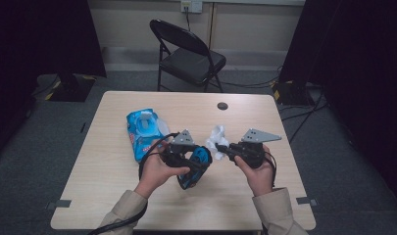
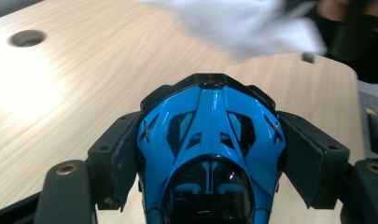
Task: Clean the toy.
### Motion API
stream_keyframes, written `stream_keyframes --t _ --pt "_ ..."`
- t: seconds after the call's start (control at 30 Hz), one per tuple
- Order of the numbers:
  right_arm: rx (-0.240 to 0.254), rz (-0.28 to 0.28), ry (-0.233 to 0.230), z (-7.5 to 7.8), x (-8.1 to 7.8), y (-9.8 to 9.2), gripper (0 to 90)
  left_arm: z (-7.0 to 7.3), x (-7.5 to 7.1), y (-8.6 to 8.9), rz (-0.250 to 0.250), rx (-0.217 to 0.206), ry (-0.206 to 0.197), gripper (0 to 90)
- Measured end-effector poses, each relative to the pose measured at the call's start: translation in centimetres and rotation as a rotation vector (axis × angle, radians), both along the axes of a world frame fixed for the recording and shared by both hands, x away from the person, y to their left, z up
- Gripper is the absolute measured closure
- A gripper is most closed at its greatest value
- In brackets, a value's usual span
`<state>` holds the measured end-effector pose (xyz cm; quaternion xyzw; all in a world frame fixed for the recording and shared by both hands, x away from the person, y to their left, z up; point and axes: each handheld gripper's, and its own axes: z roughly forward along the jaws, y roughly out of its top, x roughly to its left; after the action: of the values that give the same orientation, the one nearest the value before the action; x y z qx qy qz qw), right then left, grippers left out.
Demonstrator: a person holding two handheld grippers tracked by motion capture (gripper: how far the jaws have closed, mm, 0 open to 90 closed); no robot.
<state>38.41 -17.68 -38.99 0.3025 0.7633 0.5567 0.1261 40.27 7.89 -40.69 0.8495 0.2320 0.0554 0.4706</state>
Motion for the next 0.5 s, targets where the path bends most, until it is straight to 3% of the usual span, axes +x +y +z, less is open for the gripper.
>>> stream_keyframes --t 0.1,0.27,0.33,0.5 --pt "0.024 0.033 0.003 -0.2 -0.4 0.0 85.2 0.1 0.4 0.5 0.022 -0.008 0.000 26.3" --pt "0.006 0.090 0.003 -0.9 -1.2 1.2 85.2 0.5 0.6 0.5 0.024 -0.029 -0.007 26.3" --pt "-0.001 0.093 -0.001 -1.3 -1.4 1.5 85.2 0.5 0.6 0.4 0.024 -0.010 -0.011 26.3" --pt "0.027 0.093 0.020 -1.9 -1.3 0.9 85.2 0.3 0.6 0.3 0.026 -0.018 -0.010 26.3"
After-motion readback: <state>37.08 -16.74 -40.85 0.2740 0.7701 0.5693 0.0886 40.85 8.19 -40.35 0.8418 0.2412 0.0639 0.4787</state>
